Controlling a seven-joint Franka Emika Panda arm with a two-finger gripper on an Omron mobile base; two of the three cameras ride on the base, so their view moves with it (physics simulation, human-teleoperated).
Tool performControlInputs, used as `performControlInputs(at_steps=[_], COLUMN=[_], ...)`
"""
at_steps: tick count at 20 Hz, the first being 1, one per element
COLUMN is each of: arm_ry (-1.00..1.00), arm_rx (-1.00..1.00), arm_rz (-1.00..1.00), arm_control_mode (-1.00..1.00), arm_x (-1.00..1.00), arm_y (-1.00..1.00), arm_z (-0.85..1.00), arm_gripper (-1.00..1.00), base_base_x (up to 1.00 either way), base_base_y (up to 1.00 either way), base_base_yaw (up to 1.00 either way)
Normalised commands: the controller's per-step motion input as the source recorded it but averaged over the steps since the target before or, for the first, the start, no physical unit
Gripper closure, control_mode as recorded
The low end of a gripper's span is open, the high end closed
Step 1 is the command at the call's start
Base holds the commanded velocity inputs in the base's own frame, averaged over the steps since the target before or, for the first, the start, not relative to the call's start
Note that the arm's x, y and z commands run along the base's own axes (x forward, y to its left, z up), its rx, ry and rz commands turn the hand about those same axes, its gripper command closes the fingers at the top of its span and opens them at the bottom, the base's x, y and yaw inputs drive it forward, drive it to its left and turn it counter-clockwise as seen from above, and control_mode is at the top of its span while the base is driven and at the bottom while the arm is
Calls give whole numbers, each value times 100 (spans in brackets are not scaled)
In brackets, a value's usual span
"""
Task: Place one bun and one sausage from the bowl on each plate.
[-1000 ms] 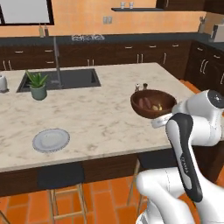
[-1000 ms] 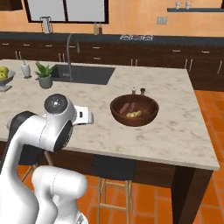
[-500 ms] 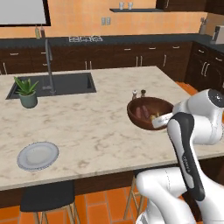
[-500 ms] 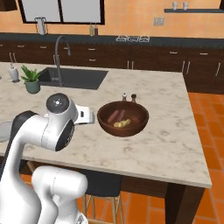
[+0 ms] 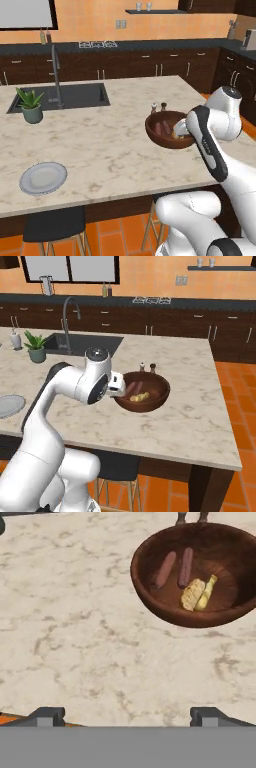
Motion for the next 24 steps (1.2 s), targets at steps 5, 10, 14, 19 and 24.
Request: performControlInputs(at_steps=[5,10,14,19,24], arm_ry=[22,19,3,9,14], arm_rx=[15,-1,0,-3,0], arm_rz=[-12,-15,-14,-9,-2], arm_control_mode=[-100,-100,-100,-100,-100], arm_x=[100,100,100,96,38], arm_y=[-75,-46,-24,-4,-2], arm_z=[-6,-45,-70,-70,-40], arm_gripper=[-100,-100,-100,-100,-100], base_base_x=[0,0,0,0,0], base_base_y=[0,0,0,0,0], base_base_yaw=[0,0,0,0,0])
